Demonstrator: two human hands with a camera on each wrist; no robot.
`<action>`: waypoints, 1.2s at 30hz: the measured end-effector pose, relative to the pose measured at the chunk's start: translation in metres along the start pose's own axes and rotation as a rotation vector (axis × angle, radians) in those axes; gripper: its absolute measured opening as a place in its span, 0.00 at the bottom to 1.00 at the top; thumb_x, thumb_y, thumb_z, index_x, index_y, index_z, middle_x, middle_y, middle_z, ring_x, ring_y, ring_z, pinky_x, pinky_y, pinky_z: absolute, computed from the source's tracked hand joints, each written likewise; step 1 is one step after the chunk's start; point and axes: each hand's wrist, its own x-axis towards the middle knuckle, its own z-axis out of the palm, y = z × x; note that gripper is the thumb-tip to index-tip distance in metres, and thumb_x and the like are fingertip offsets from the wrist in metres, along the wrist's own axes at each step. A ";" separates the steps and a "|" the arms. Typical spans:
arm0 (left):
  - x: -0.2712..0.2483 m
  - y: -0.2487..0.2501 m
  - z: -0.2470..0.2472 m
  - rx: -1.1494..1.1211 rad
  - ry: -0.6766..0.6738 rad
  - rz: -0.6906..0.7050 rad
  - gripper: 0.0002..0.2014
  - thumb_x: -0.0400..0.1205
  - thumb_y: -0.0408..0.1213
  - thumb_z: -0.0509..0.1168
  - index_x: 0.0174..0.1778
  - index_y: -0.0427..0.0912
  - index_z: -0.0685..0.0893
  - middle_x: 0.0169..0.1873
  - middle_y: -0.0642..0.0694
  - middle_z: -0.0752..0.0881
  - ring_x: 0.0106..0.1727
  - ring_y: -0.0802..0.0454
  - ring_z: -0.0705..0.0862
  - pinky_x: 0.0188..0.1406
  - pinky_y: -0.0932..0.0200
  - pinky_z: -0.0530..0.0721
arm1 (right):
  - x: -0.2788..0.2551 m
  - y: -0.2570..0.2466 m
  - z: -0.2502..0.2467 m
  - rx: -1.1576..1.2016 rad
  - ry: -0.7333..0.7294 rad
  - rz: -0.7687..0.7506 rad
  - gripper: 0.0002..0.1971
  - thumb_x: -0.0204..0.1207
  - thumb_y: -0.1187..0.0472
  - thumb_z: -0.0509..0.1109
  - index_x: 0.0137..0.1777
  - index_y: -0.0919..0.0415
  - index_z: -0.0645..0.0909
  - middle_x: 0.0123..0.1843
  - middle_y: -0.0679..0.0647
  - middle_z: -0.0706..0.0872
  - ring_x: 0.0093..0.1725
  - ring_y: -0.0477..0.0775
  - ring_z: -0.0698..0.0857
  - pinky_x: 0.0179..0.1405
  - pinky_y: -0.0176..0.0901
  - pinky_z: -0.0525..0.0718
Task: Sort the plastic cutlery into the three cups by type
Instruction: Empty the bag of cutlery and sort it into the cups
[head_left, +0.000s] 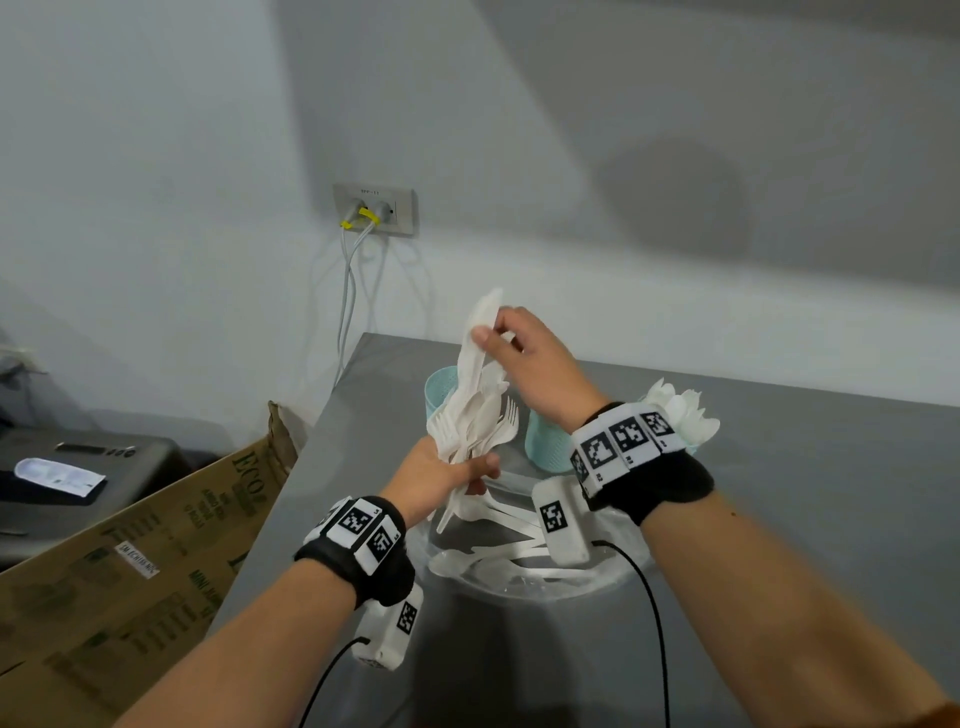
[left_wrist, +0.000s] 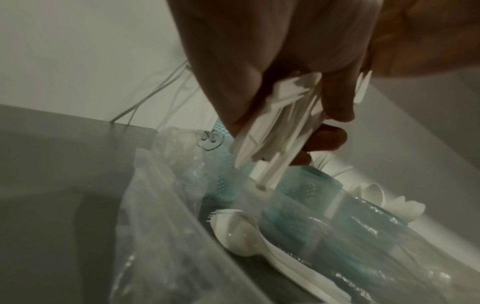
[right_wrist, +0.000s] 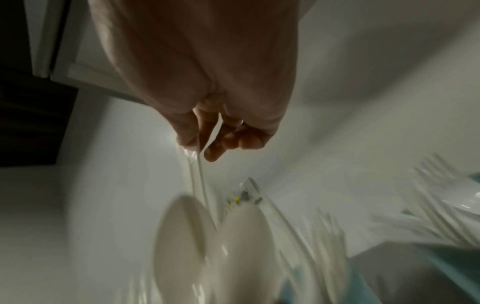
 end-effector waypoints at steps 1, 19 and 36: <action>-0.001 0.000 -0.001 0.007 0.001 -0.001 0.06 0.79 0.34 0.71 0.49 0.37 0.83 0.35 0.42 0.89 0.29 0.52 0.83 0.34 0.65 0.85 | 0.004 -0.007 -0.006 0.027 0.020 -0.004 0.14 0.84 0.53 0.61 0.48 0.67 0.75 0.41 0.52 0.76 0.38 0.49 0.75 0.42 0.41 0.75; 0.012 -0.006 -0.039 0.005 0.279 0.125 0.04 0.80 0.37 0.70 0.46 0.42 0.82 0.30 0.46 0.82 0.28 0.57 0.81 0.33 0.64 0.82 | 0.050 0.046 0.046 0.113 0.160 0.313 0.11 0.81 0.61 0.65 0.59 0.67 0.78 0.41 0.50 0.81 0.32 0.52 0.85 0.43 0.49 0.88; 0.018 -0.009 -0.037 0.206 0.356 0.153 0.08 0.80 0.36 0.70 0.51 0.44 0.79 0.31 0.54 0.84 0.24 0.65 0.81 0.28 0.70 0.79 | 0.020 0.015 0.033 0.139 -0.076 0.070 0.06 0.72 0.59 0.76 0.49 0.56 0.89 0.44 0.45 0.87 0.34 0.29 0.79 0.40 0.23 0.73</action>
